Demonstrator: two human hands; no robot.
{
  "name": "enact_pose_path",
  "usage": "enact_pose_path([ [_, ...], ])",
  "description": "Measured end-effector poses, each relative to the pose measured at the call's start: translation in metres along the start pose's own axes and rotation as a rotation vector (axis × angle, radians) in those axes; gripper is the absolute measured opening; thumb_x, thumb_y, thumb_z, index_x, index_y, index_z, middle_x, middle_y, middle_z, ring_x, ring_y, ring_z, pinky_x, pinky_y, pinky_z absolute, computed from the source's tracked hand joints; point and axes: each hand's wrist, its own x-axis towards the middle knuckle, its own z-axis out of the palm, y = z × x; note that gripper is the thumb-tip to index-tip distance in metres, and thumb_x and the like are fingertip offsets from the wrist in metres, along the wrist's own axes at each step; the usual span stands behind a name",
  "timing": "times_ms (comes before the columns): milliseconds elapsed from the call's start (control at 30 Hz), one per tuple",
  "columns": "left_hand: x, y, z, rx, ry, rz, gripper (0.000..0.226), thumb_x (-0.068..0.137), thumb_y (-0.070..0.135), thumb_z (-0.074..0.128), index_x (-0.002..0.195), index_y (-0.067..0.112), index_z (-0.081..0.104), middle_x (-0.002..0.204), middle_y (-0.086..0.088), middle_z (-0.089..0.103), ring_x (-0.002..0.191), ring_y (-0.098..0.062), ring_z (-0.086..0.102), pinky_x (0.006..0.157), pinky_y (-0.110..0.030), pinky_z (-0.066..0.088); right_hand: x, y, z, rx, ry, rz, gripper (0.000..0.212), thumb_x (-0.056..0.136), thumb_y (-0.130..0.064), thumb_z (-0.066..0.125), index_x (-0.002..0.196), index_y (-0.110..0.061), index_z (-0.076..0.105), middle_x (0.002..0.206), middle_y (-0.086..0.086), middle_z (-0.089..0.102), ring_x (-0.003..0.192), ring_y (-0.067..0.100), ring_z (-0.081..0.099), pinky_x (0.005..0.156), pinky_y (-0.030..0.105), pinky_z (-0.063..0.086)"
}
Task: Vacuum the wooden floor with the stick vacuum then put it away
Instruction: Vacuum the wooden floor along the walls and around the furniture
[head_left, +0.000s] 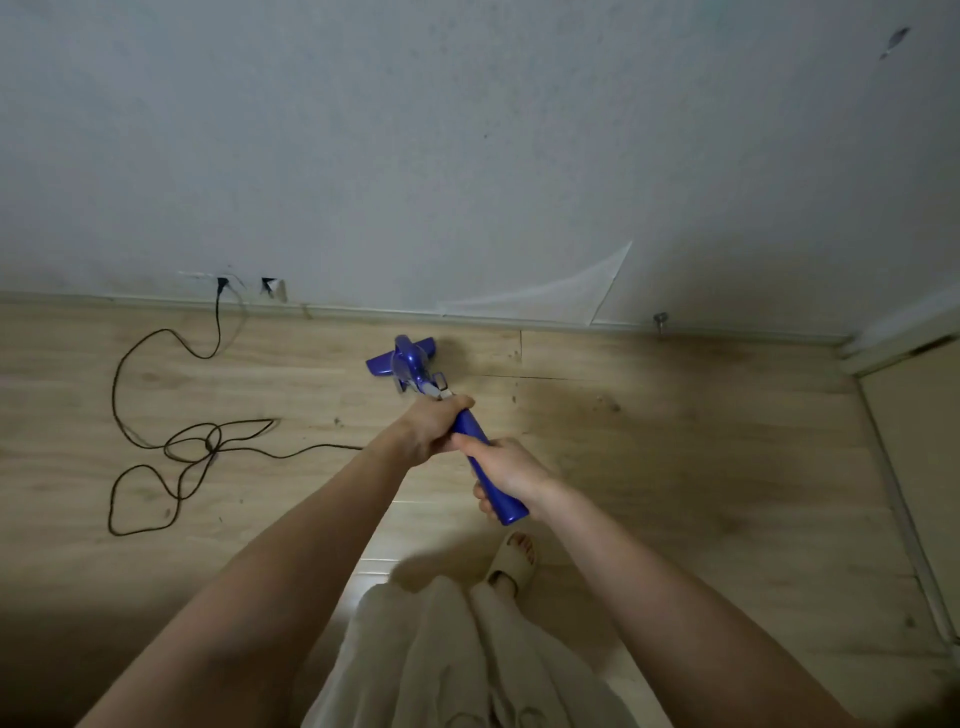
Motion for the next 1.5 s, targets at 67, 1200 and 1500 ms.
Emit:
enact_pose_path([
  [67, 0.002, 0.004, -0.003, 0.005, -0.015, -0.012, 0.014, 0.093, 0.017, 0.057, 0.083, 0.01, 0.051, 0.082, -0.014, 0.053, 0.073, -0.021, 0.053, 0.076, -0.036, 0.052, -0.001, -0.004, 0.001, 0.009, -0.001, 0.002, 0.04, 0.095, -0.048, 0.053, 0.095, -0.008, 0.049, 0.064, 0.008, 0.052, 0.044, 0.017, 0.05, 0.044, 0.024, 0.045],
  [1200, -0.057, -0.021, 0.062, 0.306, -0.322, -0.013, 0.018, 0.093, 0.014, 0.053, 0.075, 0.011, 0.051, 0.062, -0.002, 0.052, 0.055, -0.01, 0.052, 0.052, -0.02, 0.05, -0.088, 0.058, 0.004, 0.177, 0.33, 0.025, 0.045, 0.097, -0.046, 0.051, 0.073, -0.007, 0.052, 0.053, 0.005, 0.052, 0.038, 0.015, 0.048, 0.037, 0.02, 0.04],
  [1500, -0.047, -0.032, 0.054, 0.419, -0.343, -0.022, 0.008, 0.09, 0.016, 0.056, 0.087, 0.009, 0.054, 0.08, -0.01, 0.057, 0.074, -0.02, 0.059, 0.067, -0.029, 0.055, -0.066, 0.072, 0.033, 0.356, 0.418, 0.066, 0.046, 0.094, -0.051, 0.054, 0.082, -0.006, 0.053, 0.056, 0.005, 0.055, 0.041, 0.017, 0.053, 0.043, 0.025, 0.045],
])
